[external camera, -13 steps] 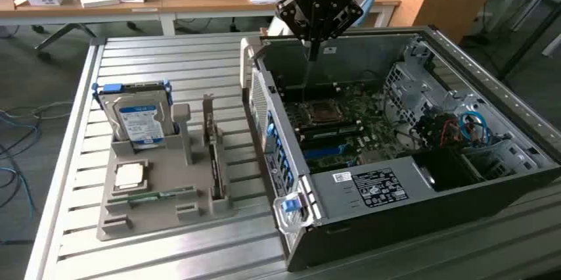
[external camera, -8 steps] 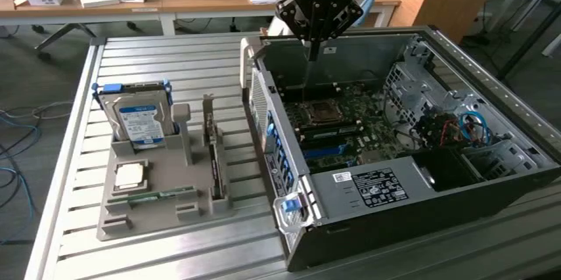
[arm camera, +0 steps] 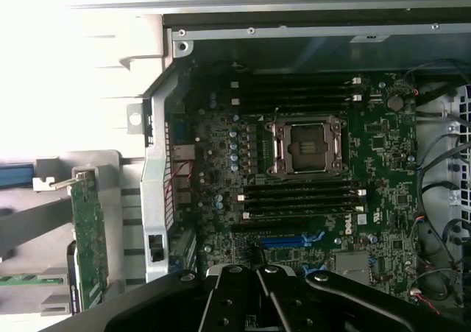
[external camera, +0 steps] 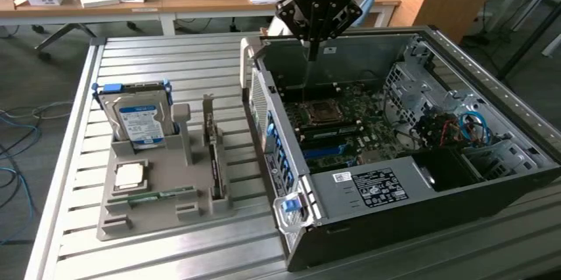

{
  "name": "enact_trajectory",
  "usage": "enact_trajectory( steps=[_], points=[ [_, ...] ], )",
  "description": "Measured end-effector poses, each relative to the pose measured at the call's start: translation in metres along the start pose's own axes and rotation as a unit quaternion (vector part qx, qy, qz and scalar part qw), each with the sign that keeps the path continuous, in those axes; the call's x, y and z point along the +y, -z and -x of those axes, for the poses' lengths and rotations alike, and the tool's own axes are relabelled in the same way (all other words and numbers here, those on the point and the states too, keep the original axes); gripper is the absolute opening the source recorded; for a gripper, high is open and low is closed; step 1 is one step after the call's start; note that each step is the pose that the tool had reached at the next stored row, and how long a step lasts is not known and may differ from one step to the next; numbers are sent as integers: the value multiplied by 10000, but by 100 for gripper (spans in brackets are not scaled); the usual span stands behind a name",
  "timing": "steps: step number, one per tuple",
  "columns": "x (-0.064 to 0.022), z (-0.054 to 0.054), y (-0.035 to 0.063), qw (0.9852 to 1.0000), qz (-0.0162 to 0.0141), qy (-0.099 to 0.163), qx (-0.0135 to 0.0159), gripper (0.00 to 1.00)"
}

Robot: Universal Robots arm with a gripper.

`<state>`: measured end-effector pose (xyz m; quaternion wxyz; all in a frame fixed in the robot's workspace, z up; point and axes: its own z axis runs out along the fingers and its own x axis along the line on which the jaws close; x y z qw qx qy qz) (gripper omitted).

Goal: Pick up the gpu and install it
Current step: 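Reach for the gpu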

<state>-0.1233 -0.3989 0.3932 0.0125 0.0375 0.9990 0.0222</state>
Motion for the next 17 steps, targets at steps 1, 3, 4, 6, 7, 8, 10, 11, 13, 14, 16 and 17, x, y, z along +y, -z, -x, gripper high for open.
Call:
enact_trajectory(
  steps=[1,3,4,6,7,8,10,11,13,14,16,17],
  points=[
    [-1,-8,1,10000,-1,1,0,11],
    [-2,-30,2,10000,-1,1,1,11],
    [-2,-42,1,10000,-1,0,1,11],
    [-4,-70,2,10000,-1,0,1,11],
    [-5,-85,2,10000,-1,0,1,11],
    [-6,-101,2,10000,-1,1,1,11],
    [-8,-131,3,10000,-1,1,1,11],
    [-9,-146,3,10000,-1,1,0,11],
    [-10,-182,3,10000,-1,1,1,11],
    [-11,-206,4,10000,-1,1,1,11],
    [-12,-253,4,10000,-1,1,1,11],
    [-13,-274,4,10000,-1,1,1,11]
  ],
)
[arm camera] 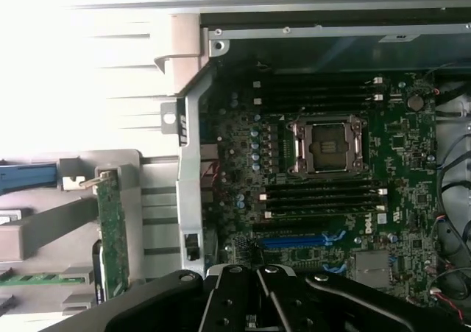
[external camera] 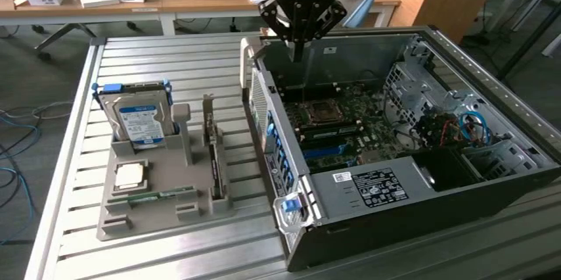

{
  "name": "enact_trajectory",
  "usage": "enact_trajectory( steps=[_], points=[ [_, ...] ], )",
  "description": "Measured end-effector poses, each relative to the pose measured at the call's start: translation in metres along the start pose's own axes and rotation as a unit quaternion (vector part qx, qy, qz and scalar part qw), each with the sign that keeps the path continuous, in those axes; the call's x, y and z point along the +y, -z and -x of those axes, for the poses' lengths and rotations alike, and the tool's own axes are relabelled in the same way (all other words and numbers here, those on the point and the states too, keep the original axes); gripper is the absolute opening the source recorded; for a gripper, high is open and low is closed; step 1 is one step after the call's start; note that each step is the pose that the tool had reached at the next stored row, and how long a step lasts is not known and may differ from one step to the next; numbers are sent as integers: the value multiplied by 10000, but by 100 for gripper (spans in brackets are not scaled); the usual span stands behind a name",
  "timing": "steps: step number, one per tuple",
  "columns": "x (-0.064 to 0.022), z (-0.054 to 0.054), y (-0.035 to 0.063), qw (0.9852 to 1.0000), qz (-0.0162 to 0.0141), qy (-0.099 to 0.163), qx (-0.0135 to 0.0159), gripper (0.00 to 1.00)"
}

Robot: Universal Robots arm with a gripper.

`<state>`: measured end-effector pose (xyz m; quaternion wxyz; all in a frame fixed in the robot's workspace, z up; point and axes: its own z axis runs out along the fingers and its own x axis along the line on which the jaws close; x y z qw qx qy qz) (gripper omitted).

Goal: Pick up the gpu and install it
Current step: 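Reach for the gpu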

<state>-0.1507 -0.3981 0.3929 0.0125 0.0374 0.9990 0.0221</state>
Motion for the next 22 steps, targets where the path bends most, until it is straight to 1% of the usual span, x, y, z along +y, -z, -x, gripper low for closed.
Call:
enact_trajectory(
  steps=[7,22],
  points=[
    [-7,-147,1,10000,0,0,0,11],
    [-30,-551,-2,10000,0,0,0,11]
  ],
)
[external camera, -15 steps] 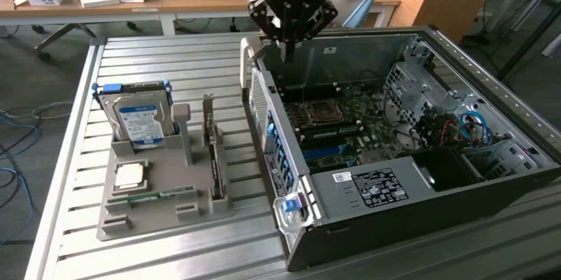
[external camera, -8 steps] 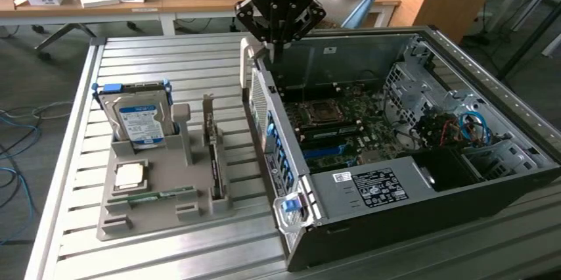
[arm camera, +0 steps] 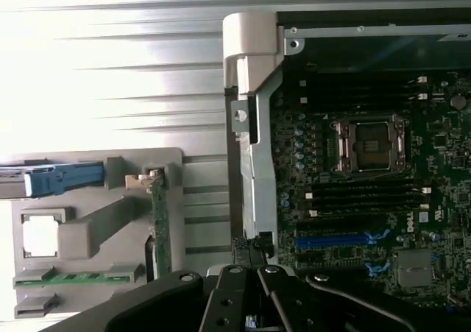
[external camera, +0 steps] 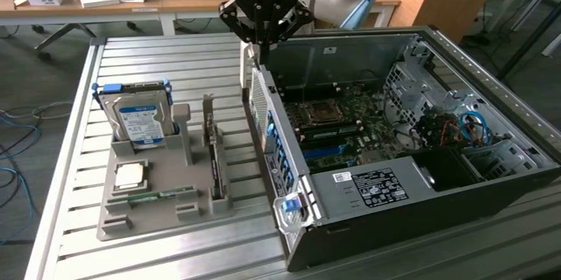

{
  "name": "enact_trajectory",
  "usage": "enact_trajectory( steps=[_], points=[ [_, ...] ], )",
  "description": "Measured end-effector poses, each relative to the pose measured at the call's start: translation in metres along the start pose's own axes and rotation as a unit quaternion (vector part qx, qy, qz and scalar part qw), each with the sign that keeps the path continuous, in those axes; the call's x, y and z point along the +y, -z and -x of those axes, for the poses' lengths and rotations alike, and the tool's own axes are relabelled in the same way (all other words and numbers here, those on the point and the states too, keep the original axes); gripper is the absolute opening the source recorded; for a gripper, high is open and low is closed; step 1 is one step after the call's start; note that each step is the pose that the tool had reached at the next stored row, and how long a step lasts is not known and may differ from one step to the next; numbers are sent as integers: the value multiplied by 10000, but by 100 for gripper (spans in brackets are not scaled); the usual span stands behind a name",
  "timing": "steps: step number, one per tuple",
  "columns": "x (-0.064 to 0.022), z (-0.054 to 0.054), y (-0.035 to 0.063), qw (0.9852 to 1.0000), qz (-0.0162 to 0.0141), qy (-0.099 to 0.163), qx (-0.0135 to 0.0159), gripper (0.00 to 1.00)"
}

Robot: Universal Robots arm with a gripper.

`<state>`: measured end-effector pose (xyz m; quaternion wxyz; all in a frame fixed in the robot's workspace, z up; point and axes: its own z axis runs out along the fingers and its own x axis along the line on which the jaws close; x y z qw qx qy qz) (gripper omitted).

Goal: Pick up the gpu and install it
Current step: 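Reach for the gpu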

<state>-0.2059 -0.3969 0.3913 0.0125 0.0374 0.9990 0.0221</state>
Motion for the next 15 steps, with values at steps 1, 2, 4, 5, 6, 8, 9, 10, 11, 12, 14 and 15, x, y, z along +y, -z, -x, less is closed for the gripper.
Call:
enact_trajectory(
  steps=[1,2,4,5,6,8,9,10,11,12,14,15],
  points=[
    [-2,-31,0,10000,0,0,0,11],
    [-4,-62,0,10000,0,-1,0,11],
    [-9,-123,-1,10000,0,-1,0,11],
    [-11,-157,-1,10000,0,0,0,11],
    [-14,-195,-2,10000,0,0,0,11],
    [-18,-256,-3,10000,0,0,0,11],
    [-21,-285,-4,10000,0,-1,0,11],
    [-23,-313,-5,10000,0,-1,0,11],
    [-25,-341,-5,10000,0,-1,0,11],
    [-27,-369,-5,10000,0,0,0,11],
    [-31,-418,-7,10000,0,0,0,11],
    [-32,-442,-7,10000,0,0,0,11]
  ],
)
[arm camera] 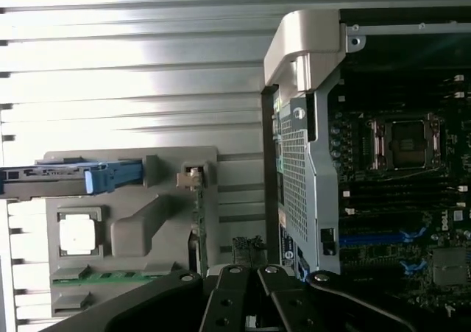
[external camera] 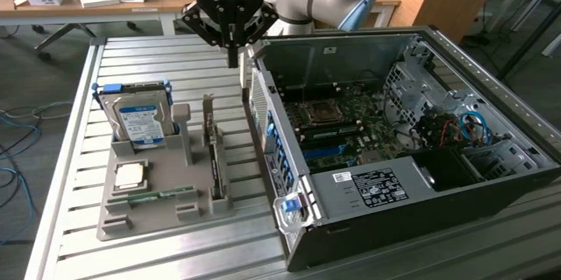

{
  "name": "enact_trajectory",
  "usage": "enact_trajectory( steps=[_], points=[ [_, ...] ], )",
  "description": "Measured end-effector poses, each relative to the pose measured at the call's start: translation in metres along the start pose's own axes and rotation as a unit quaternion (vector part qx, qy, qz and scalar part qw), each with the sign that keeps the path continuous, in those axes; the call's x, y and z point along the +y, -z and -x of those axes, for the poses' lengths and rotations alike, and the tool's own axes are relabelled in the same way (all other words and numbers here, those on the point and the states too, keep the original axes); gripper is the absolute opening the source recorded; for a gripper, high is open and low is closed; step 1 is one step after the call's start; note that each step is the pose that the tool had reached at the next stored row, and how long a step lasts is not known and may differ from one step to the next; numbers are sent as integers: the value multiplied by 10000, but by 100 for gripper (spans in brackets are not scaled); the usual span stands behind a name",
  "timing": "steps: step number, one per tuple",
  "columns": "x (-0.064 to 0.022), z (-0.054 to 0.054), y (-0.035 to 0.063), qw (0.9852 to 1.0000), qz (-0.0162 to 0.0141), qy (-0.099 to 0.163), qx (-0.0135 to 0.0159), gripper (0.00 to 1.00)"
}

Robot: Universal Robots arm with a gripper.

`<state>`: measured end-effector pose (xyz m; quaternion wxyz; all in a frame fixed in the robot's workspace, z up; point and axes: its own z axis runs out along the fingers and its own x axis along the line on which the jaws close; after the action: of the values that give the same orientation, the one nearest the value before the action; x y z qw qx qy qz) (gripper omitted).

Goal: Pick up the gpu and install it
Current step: 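Reach for the gpu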

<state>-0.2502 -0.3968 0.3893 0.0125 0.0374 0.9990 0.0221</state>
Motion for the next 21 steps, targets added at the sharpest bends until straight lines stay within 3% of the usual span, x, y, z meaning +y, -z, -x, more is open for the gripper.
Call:
enact_trajectory(
  steps=[11,21],
  points=[
    [-20,-275,-11,10000,0,0,0,11],
    [-32,-453,-19,10000,0,0,1,11]
  ],
)
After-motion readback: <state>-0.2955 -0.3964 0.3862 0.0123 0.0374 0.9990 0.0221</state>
